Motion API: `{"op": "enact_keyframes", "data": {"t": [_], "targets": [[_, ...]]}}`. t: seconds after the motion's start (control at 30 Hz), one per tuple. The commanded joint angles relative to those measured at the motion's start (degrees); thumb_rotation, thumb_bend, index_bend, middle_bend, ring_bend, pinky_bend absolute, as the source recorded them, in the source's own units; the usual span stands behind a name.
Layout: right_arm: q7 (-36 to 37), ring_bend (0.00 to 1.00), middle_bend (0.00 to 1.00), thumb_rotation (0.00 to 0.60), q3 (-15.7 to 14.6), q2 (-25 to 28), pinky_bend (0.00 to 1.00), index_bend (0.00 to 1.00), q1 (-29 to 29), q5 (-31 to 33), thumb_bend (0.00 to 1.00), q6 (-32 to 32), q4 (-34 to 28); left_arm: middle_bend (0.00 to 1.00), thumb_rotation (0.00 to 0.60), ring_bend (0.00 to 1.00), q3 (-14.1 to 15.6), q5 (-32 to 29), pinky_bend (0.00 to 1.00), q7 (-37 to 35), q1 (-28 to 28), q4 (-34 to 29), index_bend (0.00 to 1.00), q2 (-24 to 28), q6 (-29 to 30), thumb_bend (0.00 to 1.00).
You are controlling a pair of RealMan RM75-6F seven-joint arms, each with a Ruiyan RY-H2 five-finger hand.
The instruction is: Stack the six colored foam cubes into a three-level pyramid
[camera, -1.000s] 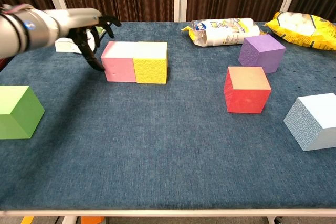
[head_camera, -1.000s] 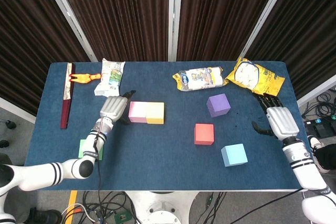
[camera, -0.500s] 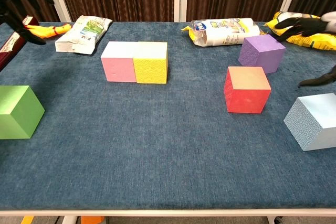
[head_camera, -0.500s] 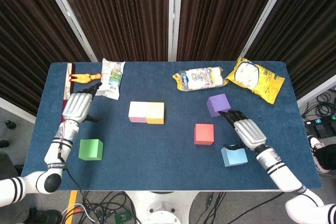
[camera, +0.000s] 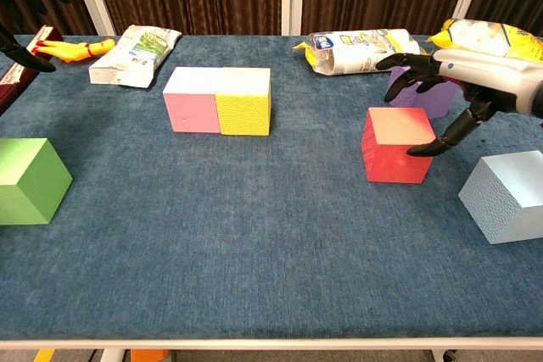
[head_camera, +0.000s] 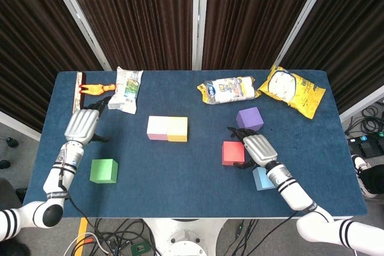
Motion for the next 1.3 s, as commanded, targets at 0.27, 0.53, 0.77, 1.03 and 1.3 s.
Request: {"op": "enact_keyframes", "data": {"t": [0.27, 0.53, 0.77, 1.03, 1.3], "targets": [[-2.7, 0.32, 0.37, 0.6, 0.5, -2.9, 0.23, 0.15, 0.6, 0.9, 0.15, 1.9, 2.0, 0.16, 0.6, 0.2, -0.6, 0.4, 0.34, -0.9, 0.8, 0.1, 0.08, 0.5, -0.4, 0.0], [-3.4, 0.32, 0.37, 0.6, 5.4, -2.6, 0.23, 0.15, 4.6, 4.1, 0.15, -0.1, 2.3, 0.16, 0.6, 0.2, -1.3, 0.7, 0.34, -1.4, 1.4, -0.1, 0.08, 1.1, -0.4, 0.0], [-3.0, 0.31, 0.37, 0.6, 8.1, -6.1, 0.23, 0.15, 9.5, 7.9, 0.15, -4.5, 7.1, 0.16, 0.6, 0.2, -1.8, 0.5, 0.34, -1.8, 1.7, 0.0, 0.08, 1.4, -0.8, 0.0], [0.6, 0.31, 0.37, 0.6, 9.4, -8.8, 0.23, 0.15, 14.7, 9.2, 0.15, -11.6, 13.2, 0.16, 0.6, 0.2, -2.1, 0.3, 0.34, -2.1, 1.9, 0.7, 0.08, 1.3, -1.4, 0.0], [3.0, 0.31, 0.37, 0.6, 10.1, -10.6, 0.23, 0.15, 18.2, 9.4, 0.15, -14.9, 17.9, 0.16, 0.6, 0.2, -2.3, 0.3, 0.33, -2.2, 1.9, 1.1, 0.08, 1.1, -1.8, 0.0]]}}
